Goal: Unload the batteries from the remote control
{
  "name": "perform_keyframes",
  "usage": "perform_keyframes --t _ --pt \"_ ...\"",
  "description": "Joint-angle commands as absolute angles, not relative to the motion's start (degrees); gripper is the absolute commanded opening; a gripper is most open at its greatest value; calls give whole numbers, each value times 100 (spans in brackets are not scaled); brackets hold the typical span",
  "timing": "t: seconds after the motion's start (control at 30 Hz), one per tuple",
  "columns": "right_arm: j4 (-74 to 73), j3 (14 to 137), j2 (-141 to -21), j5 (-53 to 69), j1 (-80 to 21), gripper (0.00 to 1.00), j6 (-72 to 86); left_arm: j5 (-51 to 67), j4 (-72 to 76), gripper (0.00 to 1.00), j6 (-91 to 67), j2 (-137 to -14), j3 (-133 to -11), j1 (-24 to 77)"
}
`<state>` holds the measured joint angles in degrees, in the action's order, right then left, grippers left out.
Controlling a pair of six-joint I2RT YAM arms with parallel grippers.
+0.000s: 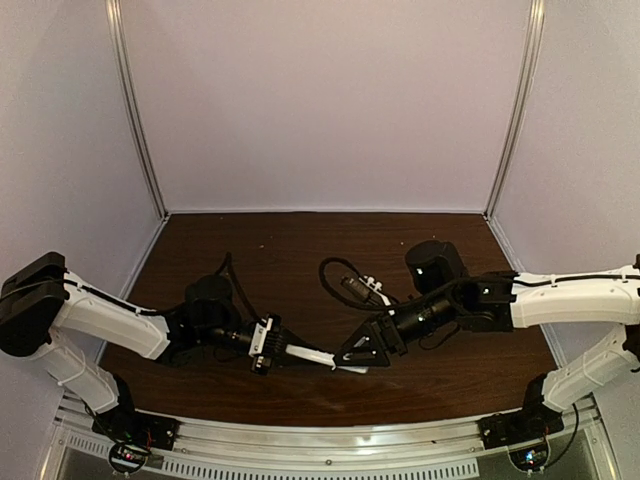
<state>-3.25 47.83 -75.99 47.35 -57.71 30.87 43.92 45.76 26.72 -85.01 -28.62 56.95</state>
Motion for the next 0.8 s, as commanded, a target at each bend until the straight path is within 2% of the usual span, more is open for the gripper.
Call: perform_keyframes --t 0.0,0.33,0.57,0.77 --pt "-390 4984 -7388 4228 -5739 99 2908 4280 4770 0 2429 -8501 -2896 5673" --pt "-211 4738 -6930 3547 -5741 100 2746 3893 4532 0 1281 -8761 -3402 5677" --pt "186 4090 -6324 2979 -5739 99 2504 3964 4187 0 142 -8952 -3925 5678" --pt "600 3641 -5839 3007 -5739 98 2435 3992 4300 0 -815 -8913 -4029 5678"
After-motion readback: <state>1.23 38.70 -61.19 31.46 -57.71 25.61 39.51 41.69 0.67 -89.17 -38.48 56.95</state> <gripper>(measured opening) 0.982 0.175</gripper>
